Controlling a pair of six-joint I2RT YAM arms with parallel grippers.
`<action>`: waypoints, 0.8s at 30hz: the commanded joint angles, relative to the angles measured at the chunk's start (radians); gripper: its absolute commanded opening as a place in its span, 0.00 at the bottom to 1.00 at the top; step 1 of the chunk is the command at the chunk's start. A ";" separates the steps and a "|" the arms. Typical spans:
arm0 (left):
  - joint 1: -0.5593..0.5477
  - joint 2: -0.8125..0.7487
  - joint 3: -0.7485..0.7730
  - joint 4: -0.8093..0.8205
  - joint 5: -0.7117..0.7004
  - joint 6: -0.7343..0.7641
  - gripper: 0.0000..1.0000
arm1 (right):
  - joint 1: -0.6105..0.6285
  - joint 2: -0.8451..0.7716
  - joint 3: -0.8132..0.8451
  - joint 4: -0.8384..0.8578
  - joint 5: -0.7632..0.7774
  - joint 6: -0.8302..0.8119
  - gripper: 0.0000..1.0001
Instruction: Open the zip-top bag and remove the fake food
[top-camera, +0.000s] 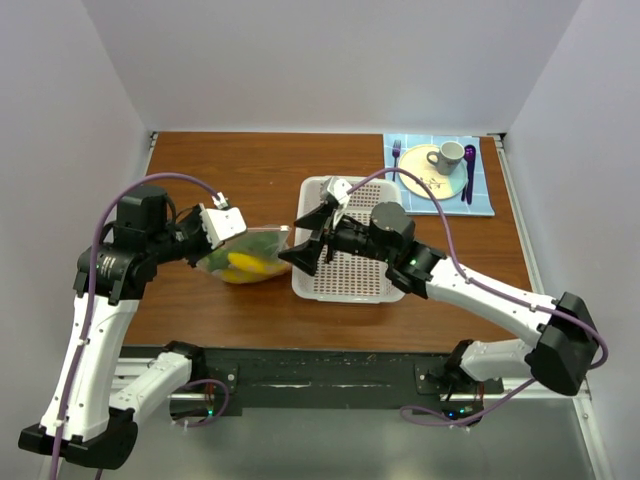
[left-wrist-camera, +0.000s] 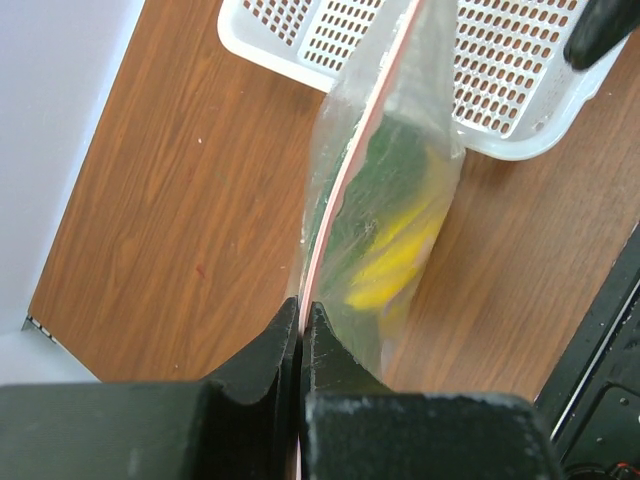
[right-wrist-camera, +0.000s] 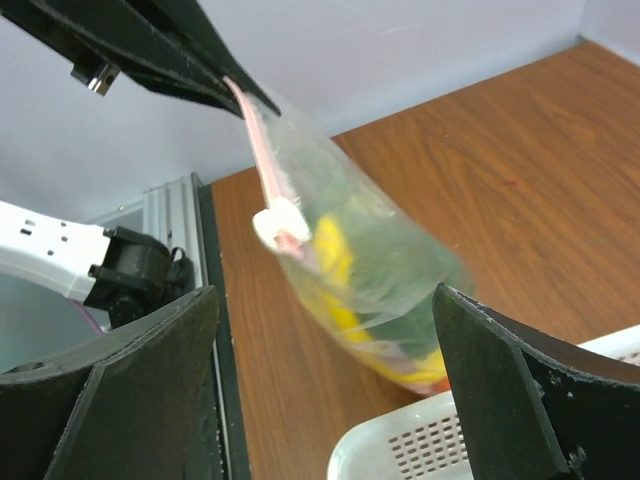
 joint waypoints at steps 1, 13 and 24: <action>-0.001 -0.008 0.043 0.038 0.041 -0.013 0.01 | 0.018 0.023 0.061 0.062 -0.020 0.005 0.89; -0.001 -0.016 0.031 0.035 0.055 -0.005 0.01 | 0.030 0.084 0.100 0.079 -0.049 0.014 0.45; -0.001 0.031 0.103 0.126 0.346 -0.143 0.74 | 0.047 0.110 0.104 0.044 -0.059 0.028 0.21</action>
